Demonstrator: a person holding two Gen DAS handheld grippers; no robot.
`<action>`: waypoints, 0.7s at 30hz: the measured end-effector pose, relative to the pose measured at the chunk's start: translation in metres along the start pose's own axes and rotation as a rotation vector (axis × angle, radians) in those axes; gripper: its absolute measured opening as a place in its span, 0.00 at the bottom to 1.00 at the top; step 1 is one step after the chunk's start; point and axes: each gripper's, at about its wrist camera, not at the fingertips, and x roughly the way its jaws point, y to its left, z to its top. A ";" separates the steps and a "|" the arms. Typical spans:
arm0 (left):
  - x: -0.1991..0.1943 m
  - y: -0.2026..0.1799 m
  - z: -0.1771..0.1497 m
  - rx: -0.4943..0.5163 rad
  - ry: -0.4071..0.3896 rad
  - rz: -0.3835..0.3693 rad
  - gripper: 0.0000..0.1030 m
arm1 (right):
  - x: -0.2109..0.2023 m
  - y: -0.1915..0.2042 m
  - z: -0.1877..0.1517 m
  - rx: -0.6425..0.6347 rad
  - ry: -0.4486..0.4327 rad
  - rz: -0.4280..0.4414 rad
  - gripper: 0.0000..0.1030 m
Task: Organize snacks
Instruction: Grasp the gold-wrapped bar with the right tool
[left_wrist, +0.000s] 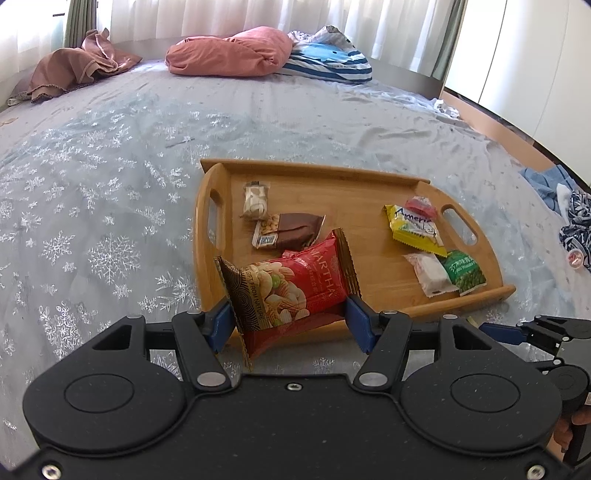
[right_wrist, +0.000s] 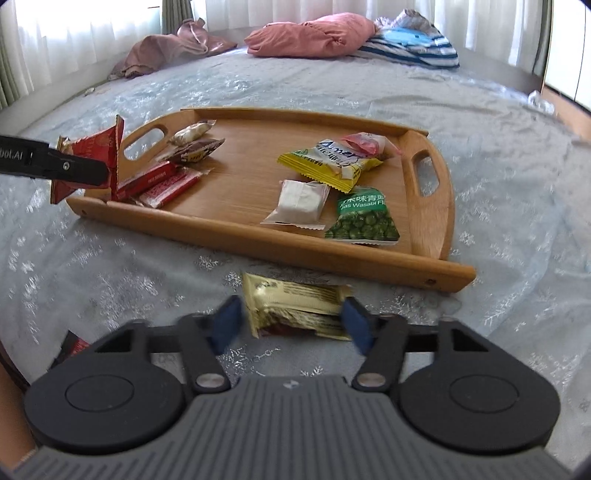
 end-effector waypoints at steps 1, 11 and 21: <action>0.000 0.000 -0.001 -0.001 0.002 0.000 0.59 | -0.001 0.001 0.000 -0.003 -0.006 -0.005 0.52; 0.003 -0.002 -0.003 -0.008 0.010 -0.006 0.59 | -0.023 0.006 0.004 0.000 -0.101 -0.021 0.16; 0.008 -0.003 0.015 -0.011 -0.008 -0.006 0.58 | -0.050 -0.010 0.028 0.128 -0.180 0.036 0.15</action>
